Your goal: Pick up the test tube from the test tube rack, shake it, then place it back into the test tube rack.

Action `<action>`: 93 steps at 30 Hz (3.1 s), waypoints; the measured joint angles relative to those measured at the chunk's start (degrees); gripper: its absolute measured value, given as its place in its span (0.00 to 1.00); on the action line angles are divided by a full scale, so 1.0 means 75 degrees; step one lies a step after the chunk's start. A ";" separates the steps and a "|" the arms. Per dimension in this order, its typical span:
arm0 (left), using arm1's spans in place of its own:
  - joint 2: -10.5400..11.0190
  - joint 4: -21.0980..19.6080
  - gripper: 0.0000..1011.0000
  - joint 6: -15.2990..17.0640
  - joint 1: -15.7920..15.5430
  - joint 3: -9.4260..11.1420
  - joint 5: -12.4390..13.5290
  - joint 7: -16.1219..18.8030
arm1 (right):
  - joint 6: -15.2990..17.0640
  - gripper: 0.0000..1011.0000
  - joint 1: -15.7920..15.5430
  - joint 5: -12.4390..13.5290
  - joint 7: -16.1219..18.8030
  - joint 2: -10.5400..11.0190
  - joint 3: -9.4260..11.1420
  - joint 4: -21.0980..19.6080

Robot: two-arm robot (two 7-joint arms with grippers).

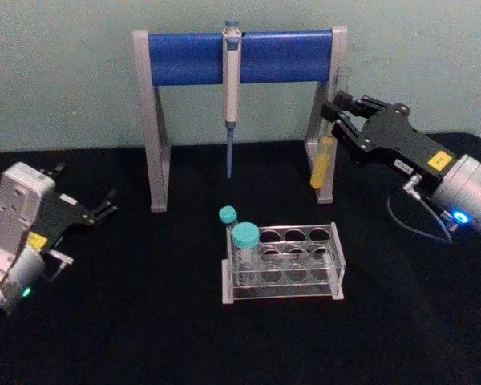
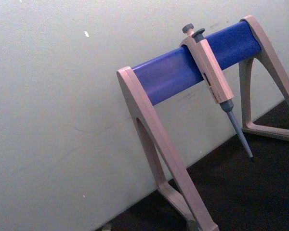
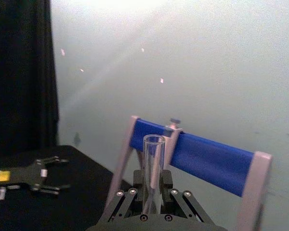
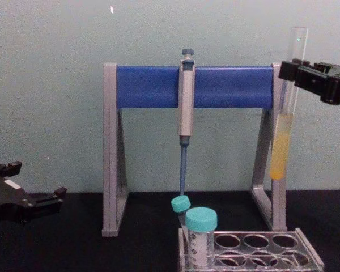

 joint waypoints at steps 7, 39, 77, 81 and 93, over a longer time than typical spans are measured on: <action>0.0000 0.0000 0.99 0.0000 0.0000 0.0000 0.0000 0.0000 | -0.0031 0.23 0.0018 0.0349 0.0416 0.0101 -0.0060 0.0016; 0.0000 0.0000 0.99 0.0000 0.0000 0.0000 0.0000 0.0000 | -0.0206 0.23 0.0059 0.0467 0.0572 0.0273 -0.0389 0.0126; 0.0000 0.0000 0.99 0.0000 0.0000 0.0000 0.0000 0.0000 | 0.0058 0.23 0.0236 0.0080 0.0678 0.0100 -0.0996 0.0885; 0.0000 0.0000 0.99 0.0000 0.0000 0.0000 0.0000 0.0000 | 0.0071 0.23 0.0253 0.0033 0.0658 0.0078 -0.1023 0.0935; 0.0000 0.0000 0.99 0.0000 0.0000 0.0000 0.0000 0.0000 | 0.0149 0.23 0.0328 -0.0178 0.0602 0.0001 -0.1117 0.1153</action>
